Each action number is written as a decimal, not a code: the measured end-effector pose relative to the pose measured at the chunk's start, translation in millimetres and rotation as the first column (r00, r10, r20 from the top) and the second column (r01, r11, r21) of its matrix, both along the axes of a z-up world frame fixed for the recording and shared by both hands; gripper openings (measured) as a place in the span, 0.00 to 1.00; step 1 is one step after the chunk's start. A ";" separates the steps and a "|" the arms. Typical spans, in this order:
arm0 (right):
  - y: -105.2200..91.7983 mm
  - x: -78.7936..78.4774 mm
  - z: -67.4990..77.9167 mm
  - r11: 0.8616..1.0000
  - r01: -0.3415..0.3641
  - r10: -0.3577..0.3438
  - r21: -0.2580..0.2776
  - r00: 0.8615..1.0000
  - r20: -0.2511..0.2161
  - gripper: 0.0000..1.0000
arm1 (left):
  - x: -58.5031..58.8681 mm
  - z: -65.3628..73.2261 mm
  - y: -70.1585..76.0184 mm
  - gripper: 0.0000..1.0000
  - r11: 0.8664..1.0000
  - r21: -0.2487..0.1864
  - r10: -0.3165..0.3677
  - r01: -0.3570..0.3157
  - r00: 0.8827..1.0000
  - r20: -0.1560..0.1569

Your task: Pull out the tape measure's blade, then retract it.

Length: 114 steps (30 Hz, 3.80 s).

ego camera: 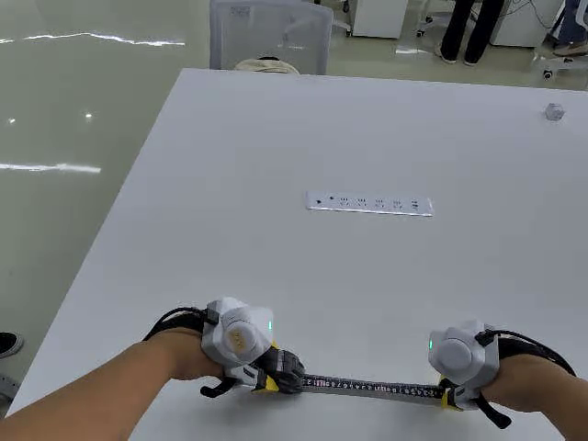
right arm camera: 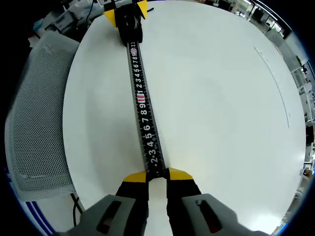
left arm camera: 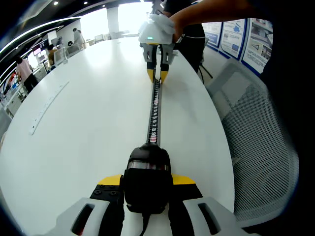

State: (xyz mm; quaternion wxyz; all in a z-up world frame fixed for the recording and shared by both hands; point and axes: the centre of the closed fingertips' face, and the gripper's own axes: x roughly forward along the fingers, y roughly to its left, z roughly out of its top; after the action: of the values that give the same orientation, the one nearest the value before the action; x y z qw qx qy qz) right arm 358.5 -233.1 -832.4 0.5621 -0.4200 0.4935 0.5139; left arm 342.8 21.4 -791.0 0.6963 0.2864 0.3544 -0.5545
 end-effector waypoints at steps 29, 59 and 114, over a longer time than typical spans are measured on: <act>-0.1 -1.0 -0.3 1.000 0.005 -0.005 0.007 1.000 0.003 0.14 | -1.3 1.6 -1.0 0.31 1.000 -0.006 -0.001 0.001 1.000 0.002; 1.2 -1.1 1.3 0.998 -0.009 0.011 0.054 0.999 -0.042 0.15 | 2.1 1.1 -1.4 0.34 0.996 -0.084 0.043 -0.042 0.999 0.018; -9.6 -2.8 46.0 0.799 0.405 -0.462 0.444 0.886 0.023 1.00 | 8.3 36.9 109.3 1.00 0.783 -0.285 0.573 -0.553 0.819 -0.014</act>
State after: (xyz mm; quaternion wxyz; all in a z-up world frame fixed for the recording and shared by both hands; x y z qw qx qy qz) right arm 355.6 -242.8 -786.4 0.7736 -0.1950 0.4142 0.4380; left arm 351.1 130.7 -754.1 0.8754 0.0875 0.3169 -0.3544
